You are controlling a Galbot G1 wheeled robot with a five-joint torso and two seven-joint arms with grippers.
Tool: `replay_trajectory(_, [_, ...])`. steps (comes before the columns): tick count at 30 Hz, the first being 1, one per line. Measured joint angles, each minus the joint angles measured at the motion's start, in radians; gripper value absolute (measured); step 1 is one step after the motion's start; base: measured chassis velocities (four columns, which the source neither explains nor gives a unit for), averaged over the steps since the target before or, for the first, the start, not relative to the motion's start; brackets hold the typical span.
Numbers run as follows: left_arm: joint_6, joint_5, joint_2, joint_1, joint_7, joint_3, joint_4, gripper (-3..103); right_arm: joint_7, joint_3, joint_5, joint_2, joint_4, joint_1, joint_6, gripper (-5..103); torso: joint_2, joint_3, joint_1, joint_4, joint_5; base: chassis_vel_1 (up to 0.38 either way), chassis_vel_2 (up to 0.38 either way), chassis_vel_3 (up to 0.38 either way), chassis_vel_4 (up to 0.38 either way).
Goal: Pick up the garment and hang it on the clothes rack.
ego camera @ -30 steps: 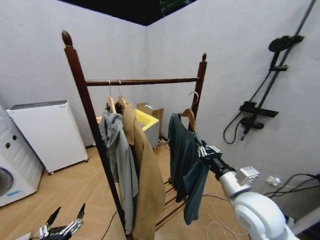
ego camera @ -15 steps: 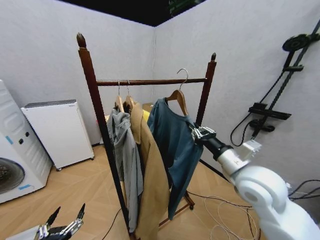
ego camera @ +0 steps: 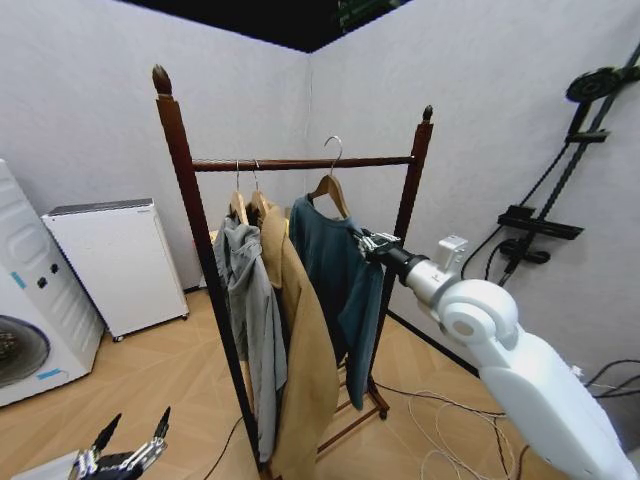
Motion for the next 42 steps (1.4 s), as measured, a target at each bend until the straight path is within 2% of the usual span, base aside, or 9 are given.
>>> replay_trajectory(10, [0.0,0.0,0.0,0.0,0.0,0.0,0.0,100,-0.009,-0.104,0.025,0.022,-0.112,0.149,-0.028,10,0.0,0.0,0.0,-0.0002,0.0,0.0,0.0,0.0,0.0])
replay_trajectory(16, [0.0,0.0,0.0,0.0,0.0,0.0,0.0,100,-0.048,-0.124,0.021,0.023,-0.142,0.162,-0.047,10,0.0,0.0,0.0,-0.0001,0.0002,0.0,0.0,0.0,0.0])
replay_trajectory(27, [0.0,0.0,0.0,0.0,0.0,0.0,0.0,100,-0.048,-0.139,0.007,0.04,-0.177,0.157,-0.055,8,0.0,0.0,0.0,0.0001,0.0,0.0,0.0,0.0,0.0])
replay_trajectory(29, [0.0,0.0,0.0,0.0,0.0,0.0,0.0,100,-0.045,-0.122,0.005,0.036,-0.157,0.141,-0.055,19,0.0,0.0,0.0,0.0002,-0.0001,0.0,0.0,0.0,0.0])
replay_trajectory(32, [0.0,0.0,0.0,0.0,0.0,0.0,0.0,100,-0.026,-0.088,0.018,0.024,-0.108,0.098,-0.053,24,0.0,0.0,0.0,0.0002,-0.0001,0.0,0.0,0.0,0.0])
replay_trajectory(37, [0.0,0.0,0.0,0.0,0.0,0.0,0.0,100,0.046,0.033,0.072,-0.044,0.069,-0.092,-0.029,51,0.0,0.0,0.0,-0.0001,0.0003,0.0,0.0,0.0,0.0])
replay_trajectory(39, [0.0,0.0,0.0,0.0,0.0,0.0,0.0,100,0.064,0.059,0.081,-0.056,0.102,-0.127,-0.024,51,0.0,0.0,0.0,0.0,0.0002,0.0,0.0,0.0,0.0])
replay_trajectory(40, [0.0,0.0,0.0,0.0,0.0,0.0,0.0,100,0.091,0.117,0.097,-0.072,0.15,-0.188,-0.02,61,0.0,0.0,0.0,-0.0001,0.0002,0.0,0.0,0.0,0.0])
replay_trajectory(42, [0.0,0.0,0.0,0.0,0.0,0.0,0.0,100,0.099,0.135,0.1,-0.075,0.161,-0.204,-0.021,61,0.0,0.0,0.0,0.0,0.0002,0.0,0.0,0.0,0.0])
